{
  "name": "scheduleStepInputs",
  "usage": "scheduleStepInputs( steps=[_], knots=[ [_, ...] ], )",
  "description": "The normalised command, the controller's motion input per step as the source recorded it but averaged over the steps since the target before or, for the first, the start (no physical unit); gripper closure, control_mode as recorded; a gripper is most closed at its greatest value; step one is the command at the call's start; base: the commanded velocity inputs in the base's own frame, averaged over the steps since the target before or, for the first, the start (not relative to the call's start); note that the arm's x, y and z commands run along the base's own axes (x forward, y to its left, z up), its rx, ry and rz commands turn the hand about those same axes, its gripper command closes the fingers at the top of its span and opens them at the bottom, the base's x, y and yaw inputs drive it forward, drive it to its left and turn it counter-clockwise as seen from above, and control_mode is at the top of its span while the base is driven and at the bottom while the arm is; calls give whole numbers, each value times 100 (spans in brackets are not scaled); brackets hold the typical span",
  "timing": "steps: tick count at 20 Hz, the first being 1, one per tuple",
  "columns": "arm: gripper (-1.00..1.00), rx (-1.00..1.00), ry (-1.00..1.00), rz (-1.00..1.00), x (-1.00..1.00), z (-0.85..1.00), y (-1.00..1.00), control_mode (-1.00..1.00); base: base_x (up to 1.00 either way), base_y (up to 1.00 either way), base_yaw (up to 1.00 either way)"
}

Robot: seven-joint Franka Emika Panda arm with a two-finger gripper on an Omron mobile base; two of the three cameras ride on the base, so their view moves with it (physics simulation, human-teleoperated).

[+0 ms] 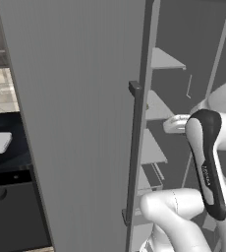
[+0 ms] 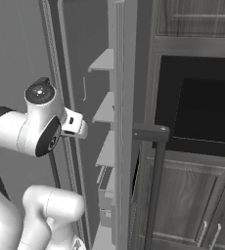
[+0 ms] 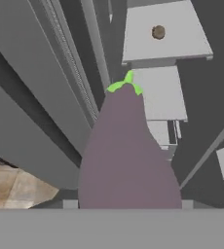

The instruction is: Take the garlic and eggplant out of the freezer and place them in the tupperware container on the counter. Then put the tupperware containing the vegetables back in the freezer.

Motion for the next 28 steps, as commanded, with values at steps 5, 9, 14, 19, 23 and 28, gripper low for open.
scheduleStepInputs(
  steps=[5, 9, 14, 19, 23, 28],
  knots=[
    [100, 0, 0, 2, -14, 0, 3, 100, -79, 37, 5],
    [100, 0, 0, 0, 0, 0, 0, 100, -90, 98, 5],
    [100, 0, 0, 0, 0, 0, 0, 100, -17, 100, 1],
    [100, 0, 0, 0, 0, 0, 0, 100, 11, 100, 0],
    [100, 0, 0, 0, 0, 0, 0, 100, 44, 100, 0],
    [100, 0, 0, 0, 0, 0, 0, 100, 58, 100, 0]
  ],
)
